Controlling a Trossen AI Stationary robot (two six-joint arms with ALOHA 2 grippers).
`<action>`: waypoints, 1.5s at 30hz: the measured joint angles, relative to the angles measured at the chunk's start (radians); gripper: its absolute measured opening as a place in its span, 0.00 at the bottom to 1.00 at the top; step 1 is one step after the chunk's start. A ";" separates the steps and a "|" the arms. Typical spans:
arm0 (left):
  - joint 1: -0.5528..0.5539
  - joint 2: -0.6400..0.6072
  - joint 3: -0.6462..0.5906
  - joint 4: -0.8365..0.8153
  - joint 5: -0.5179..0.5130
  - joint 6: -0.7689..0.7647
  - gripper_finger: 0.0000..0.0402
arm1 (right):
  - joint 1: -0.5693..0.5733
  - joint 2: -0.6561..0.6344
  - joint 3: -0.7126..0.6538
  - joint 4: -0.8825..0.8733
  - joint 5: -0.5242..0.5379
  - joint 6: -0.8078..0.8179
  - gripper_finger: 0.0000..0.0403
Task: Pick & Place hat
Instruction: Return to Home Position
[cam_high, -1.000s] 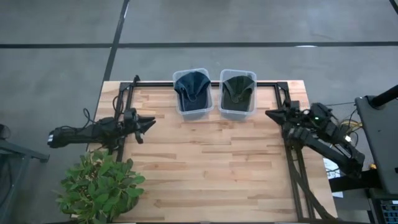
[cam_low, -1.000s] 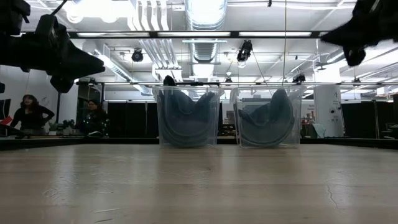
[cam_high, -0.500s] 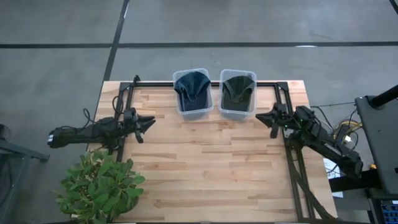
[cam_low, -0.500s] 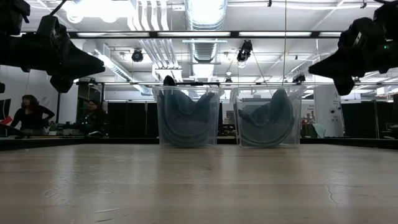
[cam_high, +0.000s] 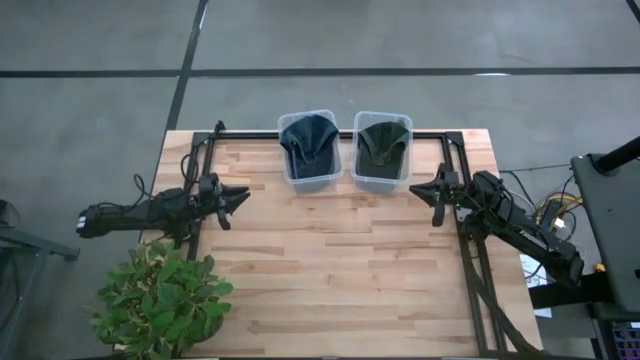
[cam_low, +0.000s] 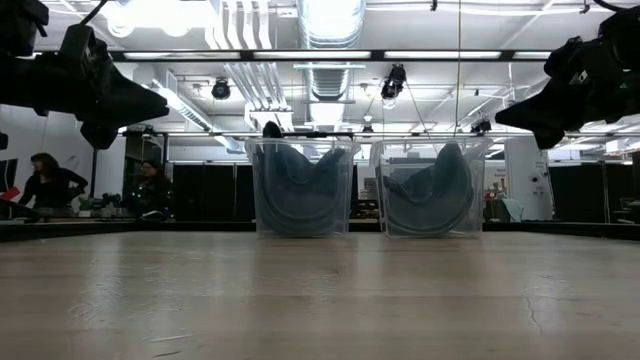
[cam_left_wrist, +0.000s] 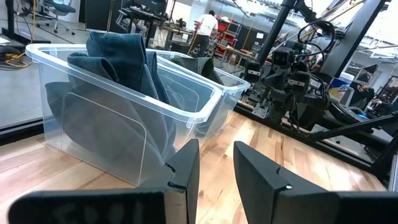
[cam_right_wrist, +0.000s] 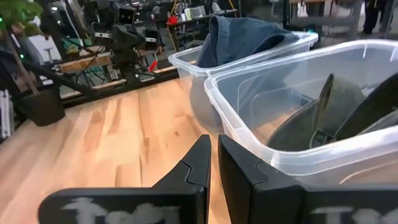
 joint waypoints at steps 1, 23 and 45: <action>0.000 0.000 0.000 0.000 0.000 0.000 0.23 | 0.000 -0.001 0.000 0.001 0.000 -0.016 0.07; -0.001 0.000 -0.002 0.003 0.000 -0.002 0.23 | 0.000 -0.001 -0.020 0.086 0.173 -0.185 0.07; -0.001 0.000 -0.002 0.003 0.001 -0.002 0.23 | 0.000 0.001 -0.020 0.081 0.183 -0.169 0.07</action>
